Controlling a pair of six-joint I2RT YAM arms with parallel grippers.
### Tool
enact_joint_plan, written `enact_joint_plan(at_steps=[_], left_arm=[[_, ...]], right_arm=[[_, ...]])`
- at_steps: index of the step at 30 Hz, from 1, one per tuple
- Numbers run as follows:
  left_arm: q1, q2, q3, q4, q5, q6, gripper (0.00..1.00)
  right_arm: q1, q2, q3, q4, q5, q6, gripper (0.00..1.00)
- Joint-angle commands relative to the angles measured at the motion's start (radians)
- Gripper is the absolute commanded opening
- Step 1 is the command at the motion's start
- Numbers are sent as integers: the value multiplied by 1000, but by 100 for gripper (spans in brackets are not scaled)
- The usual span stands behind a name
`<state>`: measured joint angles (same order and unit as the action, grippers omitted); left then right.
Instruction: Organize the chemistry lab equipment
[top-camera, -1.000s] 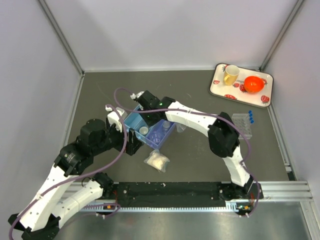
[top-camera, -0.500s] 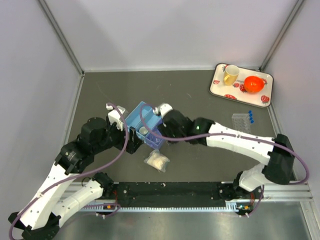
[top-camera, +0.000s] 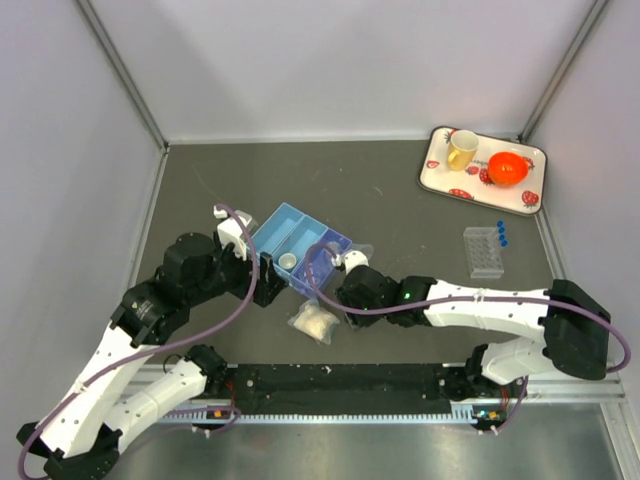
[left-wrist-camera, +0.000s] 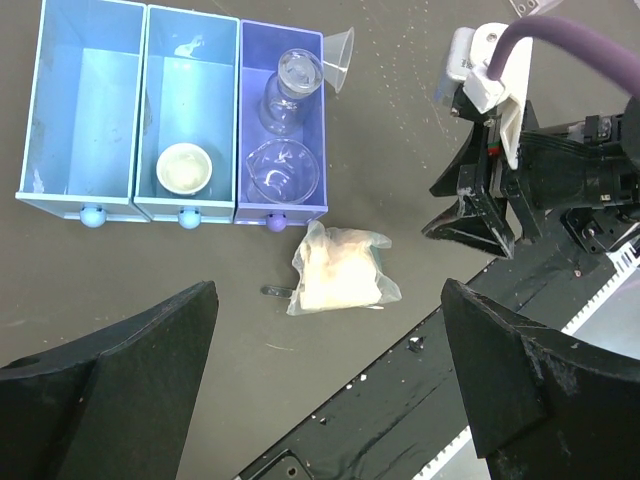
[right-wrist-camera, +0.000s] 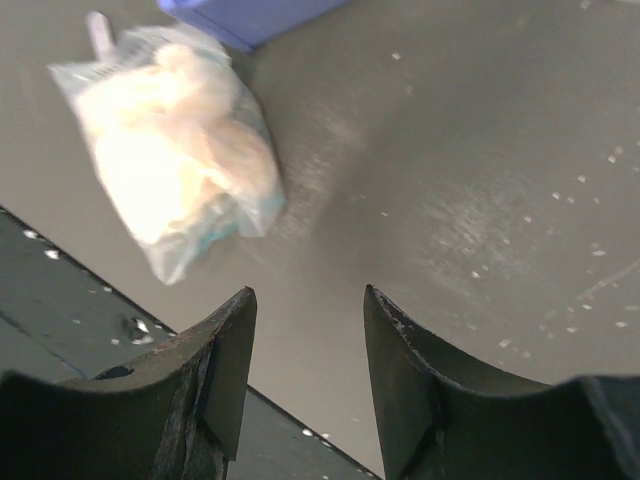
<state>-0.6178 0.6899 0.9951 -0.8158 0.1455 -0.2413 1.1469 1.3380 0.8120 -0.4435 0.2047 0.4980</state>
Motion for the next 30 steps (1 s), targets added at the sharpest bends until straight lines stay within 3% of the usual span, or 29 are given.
enact_joint_plan(at_steps=[1, 15, 24, 28, 29, 30], left_arm=[[0, -9, 34, 35, 9, -4, 99], [0, -50, 22, 9, -7, -7, 99], [0, -67, 2, 1, -17, 5, 99], [0, -69, -4, 1, -17, 8, 99], [0, -70, -4, 1, -17, 10, 99], [1, -70, -4, 1, -17, 10, 99]], right_arm=[[37, 9, 48, 135, -22, 60, 48], [108, 285, 233, 184, 16, 65, 48], [106, 418, 242, 187, 50, 76, 48], [106, 444, 234, 192, 51, 83, 32], [106, 446, 233, 193, 52, 85, 16], [106, 448, 231, 190, 53, 85, 7]])
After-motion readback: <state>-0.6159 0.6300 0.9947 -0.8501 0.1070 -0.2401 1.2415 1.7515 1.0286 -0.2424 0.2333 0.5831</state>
